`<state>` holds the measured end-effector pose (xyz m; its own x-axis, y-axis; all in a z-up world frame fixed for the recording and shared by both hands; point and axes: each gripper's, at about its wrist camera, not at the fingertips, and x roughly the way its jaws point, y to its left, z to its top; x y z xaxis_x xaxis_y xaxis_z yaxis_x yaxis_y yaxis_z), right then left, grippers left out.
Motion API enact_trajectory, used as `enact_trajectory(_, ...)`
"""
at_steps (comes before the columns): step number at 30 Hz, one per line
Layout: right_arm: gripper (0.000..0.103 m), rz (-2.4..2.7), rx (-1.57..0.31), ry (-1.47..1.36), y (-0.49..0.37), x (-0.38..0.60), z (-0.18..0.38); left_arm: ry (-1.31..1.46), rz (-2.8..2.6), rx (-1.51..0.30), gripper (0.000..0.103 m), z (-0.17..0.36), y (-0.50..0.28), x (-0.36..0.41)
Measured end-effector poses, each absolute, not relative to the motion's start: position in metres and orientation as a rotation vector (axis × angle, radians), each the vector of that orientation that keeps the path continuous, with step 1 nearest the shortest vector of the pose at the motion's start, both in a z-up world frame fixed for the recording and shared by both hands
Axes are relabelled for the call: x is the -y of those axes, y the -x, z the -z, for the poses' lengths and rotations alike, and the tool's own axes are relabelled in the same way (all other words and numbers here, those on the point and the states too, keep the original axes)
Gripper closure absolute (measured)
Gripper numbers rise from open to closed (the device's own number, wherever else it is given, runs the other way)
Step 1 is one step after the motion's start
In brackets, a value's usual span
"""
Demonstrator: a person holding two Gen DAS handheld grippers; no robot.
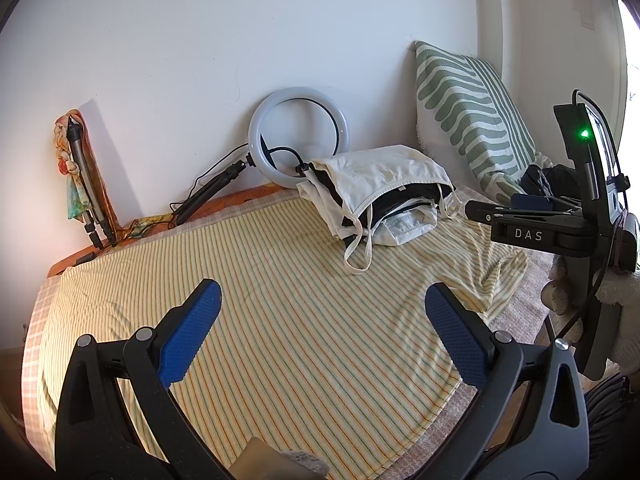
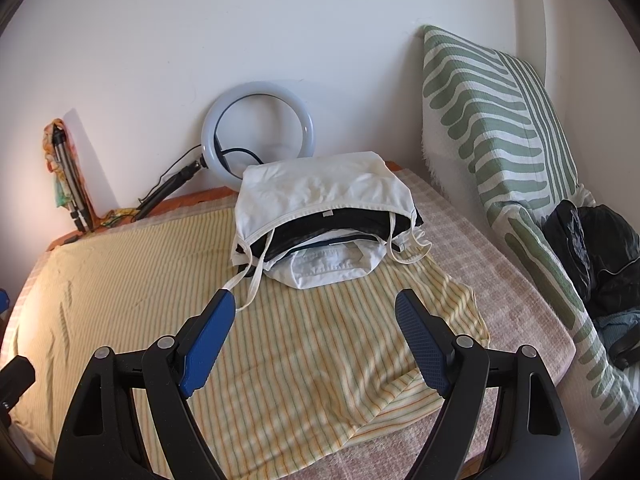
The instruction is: Fold small clothes
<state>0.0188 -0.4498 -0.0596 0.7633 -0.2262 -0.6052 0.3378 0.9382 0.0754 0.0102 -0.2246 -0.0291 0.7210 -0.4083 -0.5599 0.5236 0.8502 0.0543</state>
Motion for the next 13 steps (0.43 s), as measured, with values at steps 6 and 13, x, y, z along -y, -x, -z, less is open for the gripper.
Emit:
enact_trajectory(6, 0.021, 0.308, -0.634, -0.185, -0.0189, 0.4499, 0.0594, -0.212, 0.516, -0.562, 0.0, 0.0279, -0.0094, 0.2247)
enact_trajectory(13, 0.021, 0.308, -0.633, -0.186, -0.0192, 0.4506, 0.0589, -0.198, 0.51, -0.543, 0.0, 0.0245, -0.0066, 0.2271)
